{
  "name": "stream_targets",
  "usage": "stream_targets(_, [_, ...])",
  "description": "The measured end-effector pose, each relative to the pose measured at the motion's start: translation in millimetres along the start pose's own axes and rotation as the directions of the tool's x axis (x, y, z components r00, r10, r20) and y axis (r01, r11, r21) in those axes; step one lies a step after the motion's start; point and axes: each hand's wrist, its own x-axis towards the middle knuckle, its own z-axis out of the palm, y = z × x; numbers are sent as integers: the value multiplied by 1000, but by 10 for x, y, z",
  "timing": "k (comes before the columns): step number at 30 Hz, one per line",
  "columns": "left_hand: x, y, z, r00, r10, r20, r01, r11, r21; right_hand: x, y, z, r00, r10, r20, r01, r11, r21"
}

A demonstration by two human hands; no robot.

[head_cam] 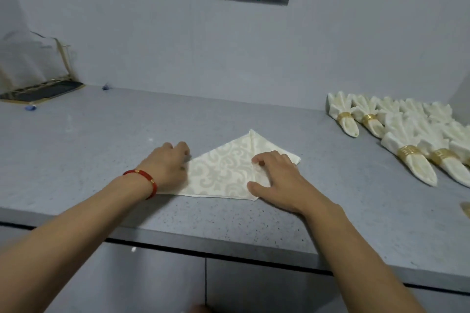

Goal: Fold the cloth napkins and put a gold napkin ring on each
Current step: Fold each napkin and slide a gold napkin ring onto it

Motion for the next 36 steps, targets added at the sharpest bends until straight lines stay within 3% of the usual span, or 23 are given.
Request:
stream_targets(3, [-85, -83, -259, 969, -21, 246, 45, 995, -92, -31, 71, -59, 999, -4, 40, 3, 1000, 18])
stream_targets(5, [-106, -99, -490, 882, -26, 471, 169, 950, -264, -50, 109, -91, 998, -4, 60, 2, 1000, 31])
stream_targets(8, [-135, -97, -760, 753, 149, 641, 279, 810, -516, -72, 137, -111, 998, -20, 59, 17, 999, 43])
stream_targets(10, [-124, -43, -817, 778, 206, 593, 367, 617, -696, -80, 131, -115, 998, -9, 68, 5, 999, 52])
stream_targets(13, [6, 80, -746, 850, 204, 486, 460, 163, -873, -83, 108, -125, 997, 2, 81, -6, 999, 51])
stream_targets(14, [74, 130, -700, 875, 179, 450, 441, 89, -893, -84, 100, -130, 997, 2, 80, -7, 999, 50])
stream_targets(15, [122, 199, -644, 894, 141, 425, 418, 76, -905, -86, 88, -136, 997, 8, 78, -12, 999, 51])
stream_targets(19, [296, 526, -321, 965, -127, 230, 262, 451, -853, -98, 60, -145, 996, 31, 81, -34, 999, 39])
stream_targets(22, [478, 718, -73, 968, -249, 11, 200, 746, -635, -105, 57, -144, 996, 35, 84, -38, 999, 38])
stream_targets(23, [539, 769, -2, 957, -289, -37, 217, 792, -571, -106, 58, -150, 996, 32, 83, -36, 999, 38])
stream_targets(29, [819, 846, 352, 928, -360, -94, 294, 865, -407, -108, 34, -130, 997, 13, 80, -15, 999, 32])
stream_targets(36, [928, 939, 429, 957, -204, -205, 176, 973, -148, -160, -180, -149, 999, -44, -8, 44, 995, 86])
